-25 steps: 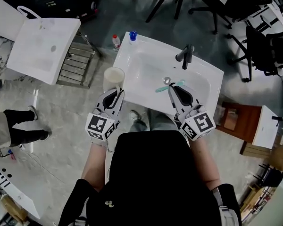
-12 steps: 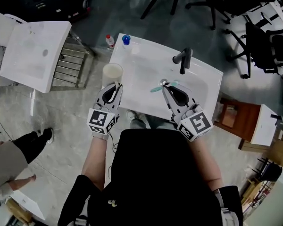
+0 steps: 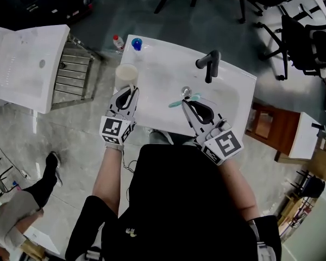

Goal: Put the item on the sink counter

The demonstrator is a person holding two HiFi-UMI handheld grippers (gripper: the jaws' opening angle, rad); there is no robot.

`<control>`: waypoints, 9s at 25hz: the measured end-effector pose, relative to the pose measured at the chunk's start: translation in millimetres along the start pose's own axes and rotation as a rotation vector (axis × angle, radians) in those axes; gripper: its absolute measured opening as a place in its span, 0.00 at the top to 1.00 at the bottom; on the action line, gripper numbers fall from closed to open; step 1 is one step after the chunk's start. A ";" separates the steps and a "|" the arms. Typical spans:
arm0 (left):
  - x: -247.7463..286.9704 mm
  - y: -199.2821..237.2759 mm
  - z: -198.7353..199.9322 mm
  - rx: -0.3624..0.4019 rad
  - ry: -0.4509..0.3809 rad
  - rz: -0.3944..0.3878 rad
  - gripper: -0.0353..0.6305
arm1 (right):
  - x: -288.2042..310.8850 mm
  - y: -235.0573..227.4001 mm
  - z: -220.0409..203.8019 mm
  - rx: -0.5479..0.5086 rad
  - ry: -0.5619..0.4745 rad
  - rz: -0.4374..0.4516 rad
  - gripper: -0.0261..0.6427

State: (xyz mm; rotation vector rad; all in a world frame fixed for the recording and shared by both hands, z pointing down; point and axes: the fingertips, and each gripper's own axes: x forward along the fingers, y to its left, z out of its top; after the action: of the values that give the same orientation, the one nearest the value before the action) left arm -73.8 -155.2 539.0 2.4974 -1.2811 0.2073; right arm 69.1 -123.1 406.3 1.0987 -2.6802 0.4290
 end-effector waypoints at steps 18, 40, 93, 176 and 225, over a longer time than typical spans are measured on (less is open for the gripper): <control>24.9 19.3 -39.1 -0.006 -0.008 -0.039 0.87 | -9.6 -15.3 -12.1 0.020 0.034 -0.052 0.89; 16.5 27.3 -73.7 -0.035 0.092 0.047 0.87 | -12.4 -12.3 -12.2 0.018 0.027 -0.045 0.89; -163.8 4.3 -35.1 -0.159 -0.035 0.362 0.86 | 88.8 27.3 27.1 0.004 -0.085 0.157 0.89; -239.3 -30.4 -87.3 -0.265 0.040 0.594 0.91 | 220.6 15.3 -103.3 0.014 0.225 0.204 0.69; -119.5 -113.4 63.5 0.004 -0.096 -0.048 0.91 | -52.3 63.5 -32.7 -0.044 -0.042 0.057 0.86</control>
State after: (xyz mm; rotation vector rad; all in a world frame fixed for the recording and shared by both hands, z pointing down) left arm -53.2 -24.7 422.0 2.5667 -1.2558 0.0799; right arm 63.3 -34.7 409.3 1.0322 -2.7500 0.3587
